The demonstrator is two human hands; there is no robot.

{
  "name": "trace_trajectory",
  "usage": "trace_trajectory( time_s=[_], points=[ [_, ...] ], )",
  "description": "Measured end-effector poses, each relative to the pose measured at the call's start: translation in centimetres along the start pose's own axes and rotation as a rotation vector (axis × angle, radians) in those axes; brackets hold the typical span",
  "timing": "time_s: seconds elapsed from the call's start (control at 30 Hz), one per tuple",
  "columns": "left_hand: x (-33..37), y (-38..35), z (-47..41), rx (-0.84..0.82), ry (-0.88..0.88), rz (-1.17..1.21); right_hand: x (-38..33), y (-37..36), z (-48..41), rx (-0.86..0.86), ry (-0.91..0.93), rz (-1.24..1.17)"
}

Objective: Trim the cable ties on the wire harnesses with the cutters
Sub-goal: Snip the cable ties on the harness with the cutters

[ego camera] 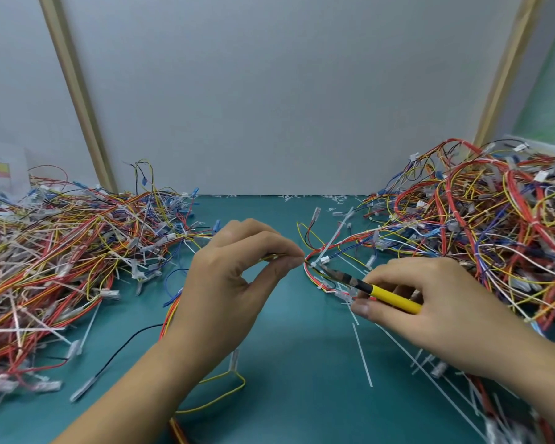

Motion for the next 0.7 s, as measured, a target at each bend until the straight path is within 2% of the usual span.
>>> trace_trajectory(
  time_s=[0.47,0.7],
  points=[
    [0.17,-0.15,0.13,-0.014,0.004,-0.016,0.17,-0.2,0.09,0.013,-0.005,0.046],
    [-0.16,-0.07,0.03,-0.006,0.024,-0.013,0.2,-0.39,0.24,0.083,-0.011,-0.005]
  ],
)
Point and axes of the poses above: each hand's wrist, its own z-axis away from the middle knuckle, its own y-axis out of the back of the hand, x = y × z, the point moved 3 cm from there along -z, towards the middle knuckle, and after that the axes turned 13 degrees about y, right-handed, at the moved point
